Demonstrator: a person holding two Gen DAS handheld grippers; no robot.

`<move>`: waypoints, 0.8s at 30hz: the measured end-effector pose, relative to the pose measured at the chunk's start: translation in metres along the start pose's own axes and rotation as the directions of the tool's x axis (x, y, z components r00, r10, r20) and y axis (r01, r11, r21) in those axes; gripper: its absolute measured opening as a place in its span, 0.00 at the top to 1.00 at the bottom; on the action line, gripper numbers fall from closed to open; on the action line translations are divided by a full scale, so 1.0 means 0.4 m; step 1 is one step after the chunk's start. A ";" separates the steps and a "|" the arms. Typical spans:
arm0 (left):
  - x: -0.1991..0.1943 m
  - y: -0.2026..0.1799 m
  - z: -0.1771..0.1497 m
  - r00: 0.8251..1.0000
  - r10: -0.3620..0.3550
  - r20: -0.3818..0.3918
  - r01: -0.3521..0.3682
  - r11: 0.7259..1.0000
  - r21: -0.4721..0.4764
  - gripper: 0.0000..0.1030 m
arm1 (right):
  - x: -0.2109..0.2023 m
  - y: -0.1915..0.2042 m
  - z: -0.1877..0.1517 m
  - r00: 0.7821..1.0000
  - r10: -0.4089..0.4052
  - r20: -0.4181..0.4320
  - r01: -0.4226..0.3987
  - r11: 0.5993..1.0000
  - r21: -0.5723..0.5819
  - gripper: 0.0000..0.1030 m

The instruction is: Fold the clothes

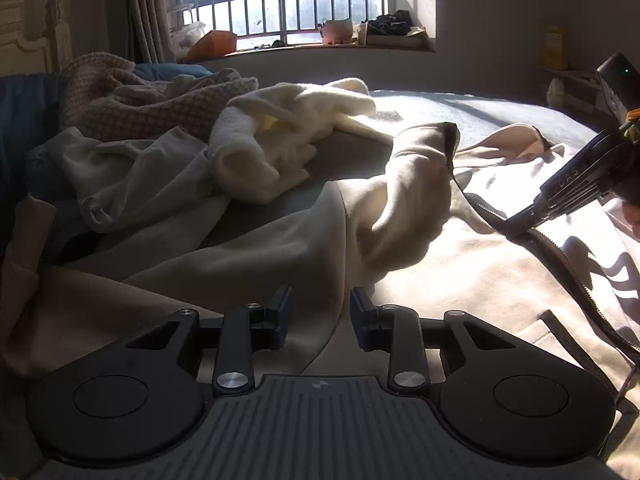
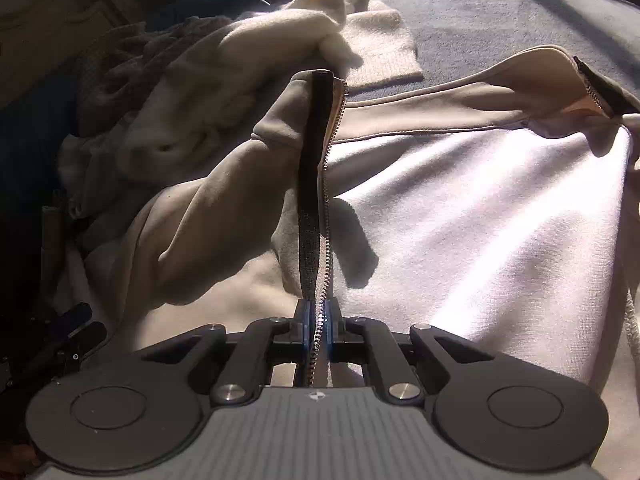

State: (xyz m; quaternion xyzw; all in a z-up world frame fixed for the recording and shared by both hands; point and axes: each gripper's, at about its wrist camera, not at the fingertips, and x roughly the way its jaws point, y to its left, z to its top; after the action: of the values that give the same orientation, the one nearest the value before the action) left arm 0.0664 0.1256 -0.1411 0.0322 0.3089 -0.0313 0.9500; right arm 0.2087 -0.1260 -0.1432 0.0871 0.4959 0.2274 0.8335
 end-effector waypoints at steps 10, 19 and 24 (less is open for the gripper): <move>0.001 0.023 0.009 0.999 -0.021 0.034 0.022 0.999 -0.034 0.70 | -0.036 0.022 -0.068 0.983 -0.181 0.006 0.181 0.982 -0.057 0.95; 0.118 0.019 0.109 0.992 -0.124 0.023 0.125 0.992 -0.029 0.52 | -0.013 0.042 -0.073 0.973 -0.233 0.000 0.231 0.966 -0.115 0.93; 0.249 0.007 0.209 0.981 -0.195 -0.021 0.194 0.980 -0.036 0.47 | -0.012 0.037 -0.073 0.974 -0.225 -0.012 0.222 0.968 -0.113 0.93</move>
State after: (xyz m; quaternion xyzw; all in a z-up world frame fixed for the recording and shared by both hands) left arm 0.1957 0.1177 -0.1322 -0.0140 0.3227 -0.1183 0.9390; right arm 0.1773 -0.1175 -0.1483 -0.0188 0.4996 0.1604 0.8511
